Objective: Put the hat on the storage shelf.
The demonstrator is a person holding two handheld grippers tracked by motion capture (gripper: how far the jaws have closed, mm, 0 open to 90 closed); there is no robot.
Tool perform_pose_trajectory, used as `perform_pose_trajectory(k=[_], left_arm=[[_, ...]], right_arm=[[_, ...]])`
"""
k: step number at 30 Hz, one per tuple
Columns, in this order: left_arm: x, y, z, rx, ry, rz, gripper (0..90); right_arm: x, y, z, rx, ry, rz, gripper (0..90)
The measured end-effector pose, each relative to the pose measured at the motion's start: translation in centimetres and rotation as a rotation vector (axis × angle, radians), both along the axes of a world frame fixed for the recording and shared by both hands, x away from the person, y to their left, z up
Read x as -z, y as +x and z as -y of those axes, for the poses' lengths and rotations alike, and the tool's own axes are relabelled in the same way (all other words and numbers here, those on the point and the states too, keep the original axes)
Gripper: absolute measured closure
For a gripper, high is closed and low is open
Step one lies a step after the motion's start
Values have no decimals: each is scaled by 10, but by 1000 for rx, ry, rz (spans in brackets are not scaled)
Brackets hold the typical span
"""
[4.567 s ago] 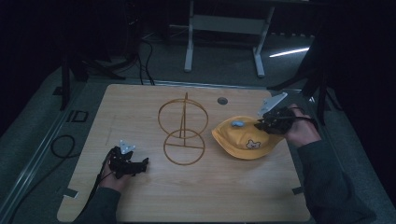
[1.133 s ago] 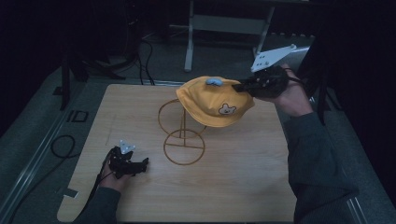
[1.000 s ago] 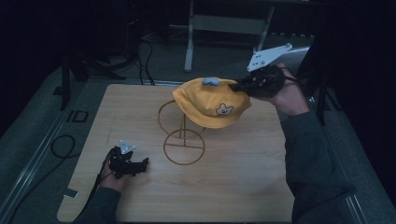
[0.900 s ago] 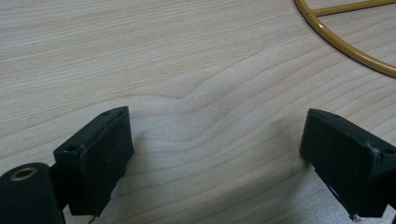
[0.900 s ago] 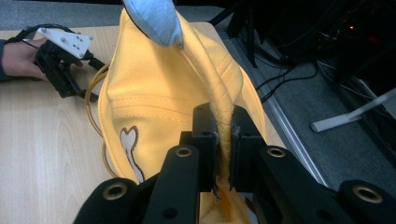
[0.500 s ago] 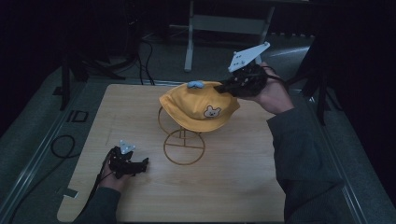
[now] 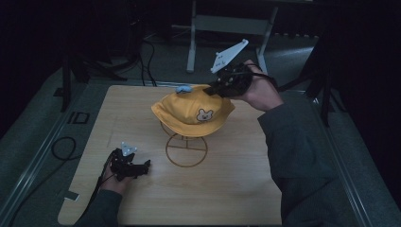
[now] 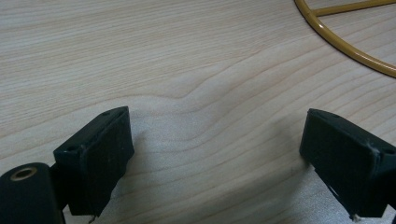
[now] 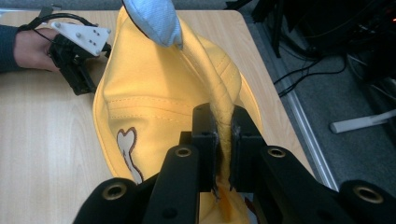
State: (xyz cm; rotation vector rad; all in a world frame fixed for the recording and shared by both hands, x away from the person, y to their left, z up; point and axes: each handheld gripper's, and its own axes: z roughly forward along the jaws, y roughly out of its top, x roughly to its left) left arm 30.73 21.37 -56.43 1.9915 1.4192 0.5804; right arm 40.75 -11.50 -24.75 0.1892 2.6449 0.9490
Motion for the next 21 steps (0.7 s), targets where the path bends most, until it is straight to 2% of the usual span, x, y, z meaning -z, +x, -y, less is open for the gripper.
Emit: perform_pose_trajectory(k=[7, 21], left_arm=[[0, 0, 0, 1, 0, 0, 98], [0, 0, 0, 0, -1, 5, 98]], right_arm=[[1, 3, -16, -2, -44, -14, 823], [7, 5, -38, -8, -70, -20, 815]])
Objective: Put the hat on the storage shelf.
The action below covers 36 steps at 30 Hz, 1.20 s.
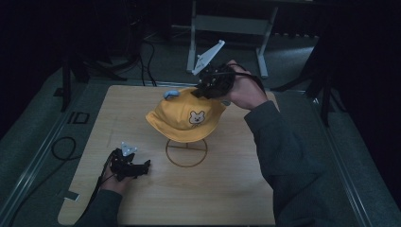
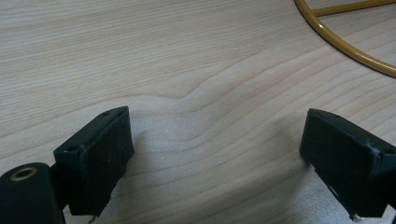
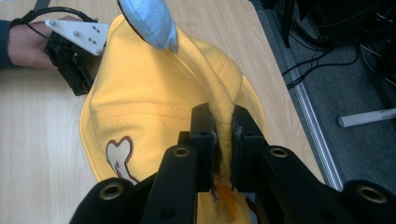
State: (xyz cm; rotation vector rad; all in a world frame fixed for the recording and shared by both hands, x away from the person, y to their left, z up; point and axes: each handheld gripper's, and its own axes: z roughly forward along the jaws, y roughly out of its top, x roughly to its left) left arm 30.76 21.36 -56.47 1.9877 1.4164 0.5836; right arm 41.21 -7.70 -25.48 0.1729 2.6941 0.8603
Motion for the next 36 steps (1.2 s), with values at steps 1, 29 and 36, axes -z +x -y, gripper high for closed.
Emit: perform_pose_trajectory(k=[1, 29, 36], left_arm=[[0, 0, 0, 0, 0, 0, 98], [0, 0, 0, -1, -2, -1, 98], [0, 0, 0, 0, -2, 0, 98]], right_arm=[[0, 0, 0, 0, 0, 0, 815], [17, 0, -27, 2, -54, -47, 567], [13, -3, -25, 27, -21, -7, 362]])
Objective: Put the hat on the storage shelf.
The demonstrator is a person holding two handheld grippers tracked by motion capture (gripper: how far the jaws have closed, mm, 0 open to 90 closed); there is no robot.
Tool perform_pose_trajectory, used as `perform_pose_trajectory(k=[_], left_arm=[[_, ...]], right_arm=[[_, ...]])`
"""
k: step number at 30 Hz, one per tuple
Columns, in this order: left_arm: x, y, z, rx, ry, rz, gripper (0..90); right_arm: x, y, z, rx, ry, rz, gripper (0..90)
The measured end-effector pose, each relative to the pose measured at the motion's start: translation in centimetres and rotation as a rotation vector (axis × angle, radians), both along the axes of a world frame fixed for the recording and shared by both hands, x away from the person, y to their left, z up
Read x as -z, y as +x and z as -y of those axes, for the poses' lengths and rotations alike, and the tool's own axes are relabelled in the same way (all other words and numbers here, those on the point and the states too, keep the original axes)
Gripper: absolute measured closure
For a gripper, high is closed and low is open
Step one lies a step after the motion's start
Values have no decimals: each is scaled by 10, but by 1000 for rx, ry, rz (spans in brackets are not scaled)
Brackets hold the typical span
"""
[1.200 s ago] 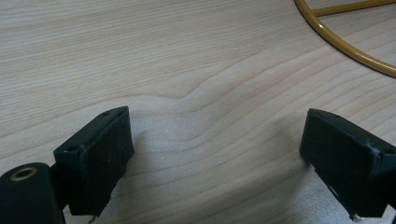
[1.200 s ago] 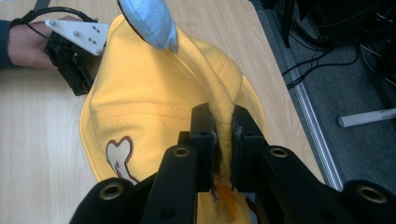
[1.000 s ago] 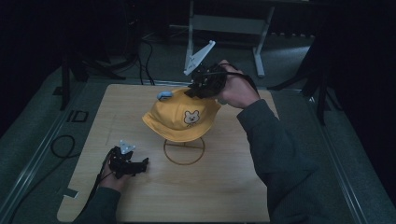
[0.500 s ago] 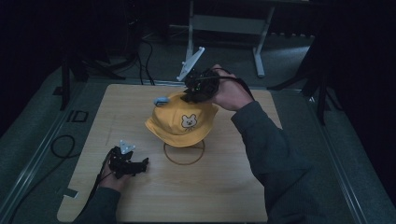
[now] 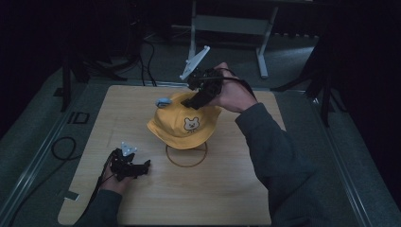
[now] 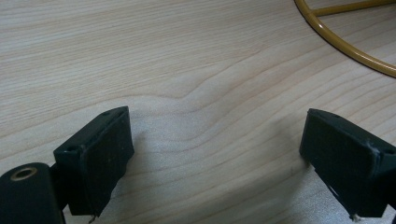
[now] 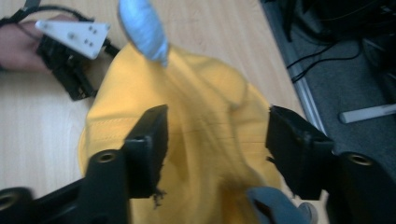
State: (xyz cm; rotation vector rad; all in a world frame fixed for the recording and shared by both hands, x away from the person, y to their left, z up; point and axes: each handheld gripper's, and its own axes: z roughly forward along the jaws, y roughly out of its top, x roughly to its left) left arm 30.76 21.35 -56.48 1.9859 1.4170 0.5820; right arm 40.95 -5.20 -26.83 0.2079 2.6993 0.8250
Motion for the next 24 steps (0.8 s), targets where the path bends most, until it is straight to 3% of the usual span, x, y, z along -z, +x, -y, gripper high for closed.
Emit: perform_pose_trajectory(k=[8, 24], left_arm=[[0, 0, 0, -3, -1, 2, 98], [0, 0, 0, -2, 1, 3, 98]], right_arm=[[-15, -3, 15, 47, 67, 49, 268], [-29, -12, 35, 55, 129, 92, 260]])
